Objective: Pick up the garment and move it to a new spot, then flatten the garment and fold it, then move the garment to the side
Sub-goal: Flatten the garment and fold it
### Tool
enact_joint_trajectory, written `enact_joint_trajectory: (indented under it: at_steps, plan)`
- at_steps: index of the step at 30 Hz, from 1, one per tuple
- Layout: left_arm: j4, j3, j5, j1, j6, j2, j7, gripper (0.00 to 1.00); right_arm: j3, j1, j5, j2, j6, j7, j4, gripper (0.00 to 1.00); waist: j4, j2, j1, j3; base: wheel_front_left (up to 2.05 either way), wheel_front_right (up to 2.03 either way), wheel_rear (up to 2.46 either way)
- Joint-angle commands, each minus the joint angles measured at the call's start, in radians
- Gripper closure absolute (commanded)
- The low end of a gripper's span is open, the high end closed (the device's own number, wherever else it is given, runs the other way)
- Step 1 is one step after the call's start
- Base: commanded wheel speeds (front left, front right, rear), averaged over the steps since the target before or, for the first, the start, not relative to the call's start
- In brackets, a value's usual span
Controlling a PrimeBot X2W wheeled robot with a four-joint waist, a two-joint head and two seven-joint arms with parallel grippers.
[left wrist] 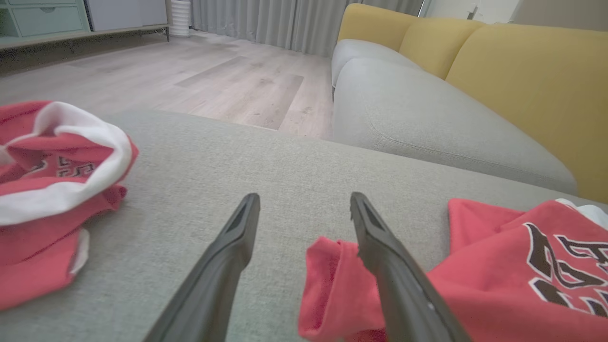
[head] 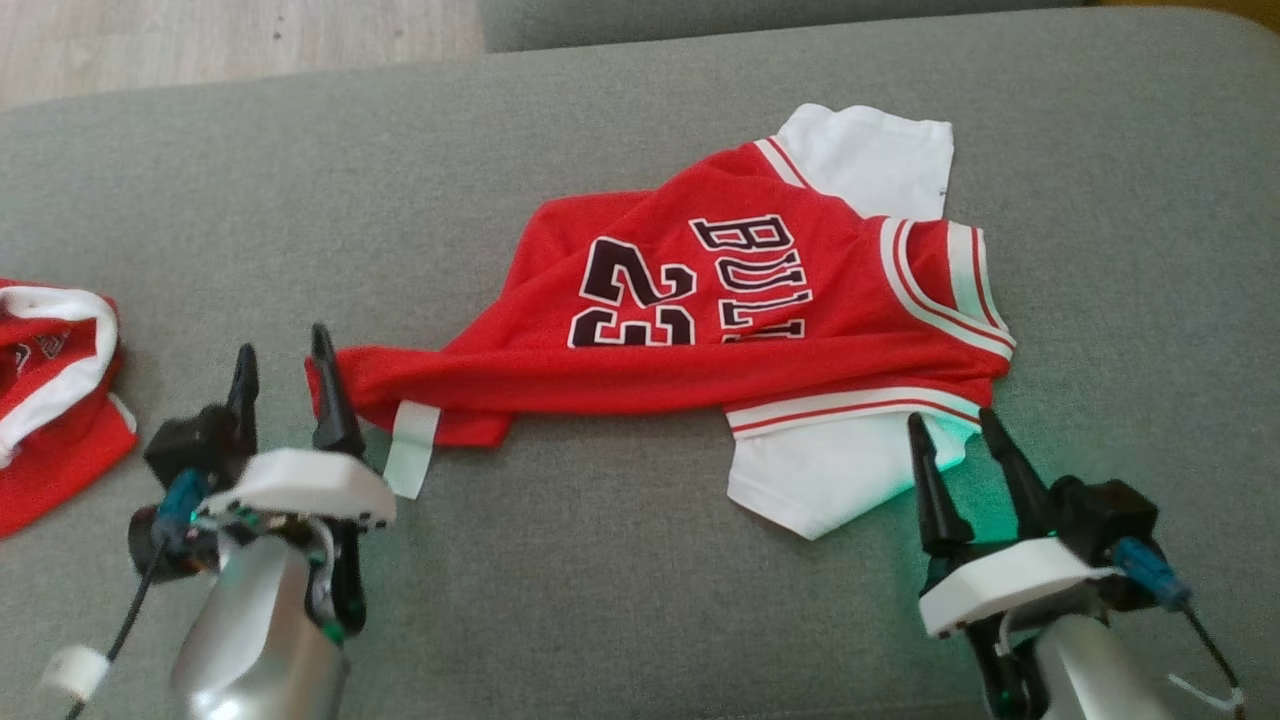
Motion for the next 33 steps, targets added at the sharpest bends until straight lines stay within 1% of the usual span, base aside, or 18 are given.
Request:
enact_joint_trajectory:
  at_steps: [1,5,8,11,16,20,27,33]
  plan:
    - [-0.033,0.044,0.018,0.011,0.007,0.023,-0.005,0.0,0.017,-0.02,-0.011,-0.003,-0.001,-0.006,-0.039,0.0,0.003,0.0,-0.0002,-0.005,0.0,0.0,0.0]
    - [-0.093,0.092,0.116,0.089,0.023,0.012,-0.005,0.0,-0.012,-0.014,-0.03,-0.003,-0.001,-0.006,-0.087,0.0,0.017,0.0,-0.0002,-0.026,0.0,0.0,0.0]
    - [-0.142,0.115,0.185,0.158,0.024,-0.001,-0.005,0.0,-0.024,-0.007,-0.036,-0.003,-0.001,-0.006,-0.135,0.0,0.028,0.0,-0.0002,-0.048,0.0,0.0,0.0]
    - [-0.185,0.121,0.252,0.228,0.023,-0.011,-0.005,0.0,-0.028,0.008,-0.039,-0.003,-0.001,-0.006,-0.162,0.0,0.035,0.0,-0.0002,-0.075,0.0,0.0,0.0]
    - [-0.254,0.102,0.348,0.338,0.02,-0.025,-0.005,0.0,-0.032,0.048,-0.046,-0.003,-0.001,-0.006,-0.159,0.0,0.038,0.0,-0.0002,-0.125,0.0,0.0,0.0]
    - [-0.304,0.105,0.375,0.409,0.023,-0.034,-0.005,0.0,-0.032,0.085,-0.056,-0.003,-0.001,-0.006,-0.129,0.0,0.035,0.0,-0.0002,-0.15,0.0,0.0,0.0]
    - [-0.316,0.1,0.389,0.461,0.007,-0.045,-0.005,0.0,-0.015,0.109,-0.05,-0.003,-0.001,-0.006,-0.079,0.0,0.031,0.0,-0.0002,-0.163,0.0,0.0,0.0]
    - [-0.313,0.083,0.394,0.455,-0.007,-0.051,-0.005,0.0,0.023,0.1,-0.019,-0.003,-0.001,-0.006,0.049,0.0,0.044,0.0,-0.0002,-0.16,0.0,0.0,0.0]
